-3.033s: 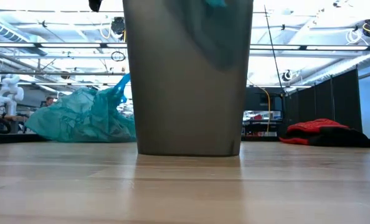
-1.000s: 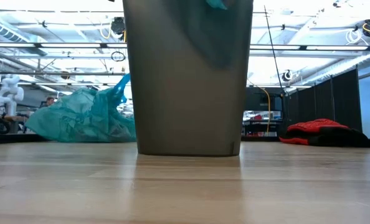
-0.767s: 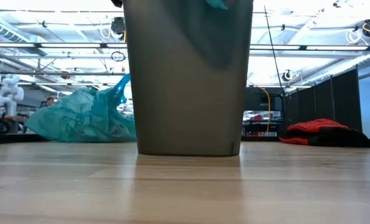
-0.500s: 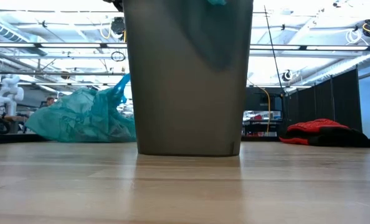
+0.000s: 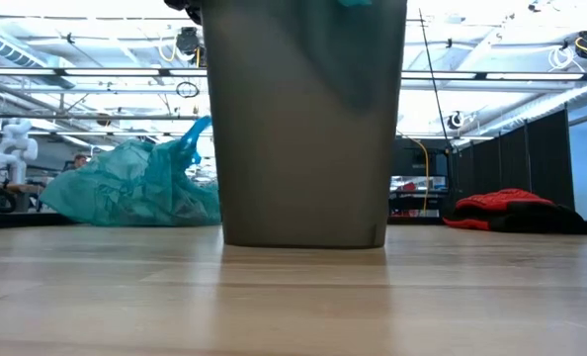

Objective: Place trash/remove bag and relplace
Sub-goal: Insert the blue trash bag into the trash bin

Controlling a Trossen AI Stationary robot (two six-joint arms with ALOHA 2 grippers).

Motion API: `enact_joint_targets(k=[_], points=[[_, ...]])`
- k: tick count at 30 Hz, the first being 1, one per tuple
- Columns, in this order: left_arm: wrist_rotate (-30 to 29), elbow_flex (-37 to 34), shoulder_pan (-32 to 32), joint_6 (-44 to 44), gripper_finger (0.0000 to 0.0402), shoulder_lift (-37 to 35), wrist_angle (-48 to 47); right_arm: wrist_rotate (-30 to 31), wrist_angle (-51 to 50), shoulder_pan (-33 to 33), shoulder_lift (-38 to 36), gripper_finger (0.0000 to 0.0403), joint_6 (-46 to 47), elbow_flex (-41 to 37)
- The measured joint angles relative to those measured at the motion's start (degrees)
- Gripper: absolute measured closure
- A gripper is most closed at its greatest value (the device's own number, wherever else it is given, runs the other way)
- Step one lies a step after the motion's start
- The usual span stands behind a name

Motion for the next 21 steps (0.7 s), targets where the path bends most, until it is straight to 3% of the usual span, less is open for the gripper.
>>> enact_joint_targets(k=[5,15,21], points=[[-3.2,0.1,0.0,1.1,0.0377,1.6,0.3,-0.1,-0.1,0.0,0.0,0.0401,-0.5,0.0],[-4.1,3.7,-0.9,1.3,0.0239,0.9,-0.8,-0.2,-0.4,0.0,0.0,0.0403,-0.5,0.0],[-4.7,6.3,-2.3,1.3,0.0191,0.9,-5.1,-0.4,-0.6,0.0,0.0,0.0403,-0.6,0.0]])
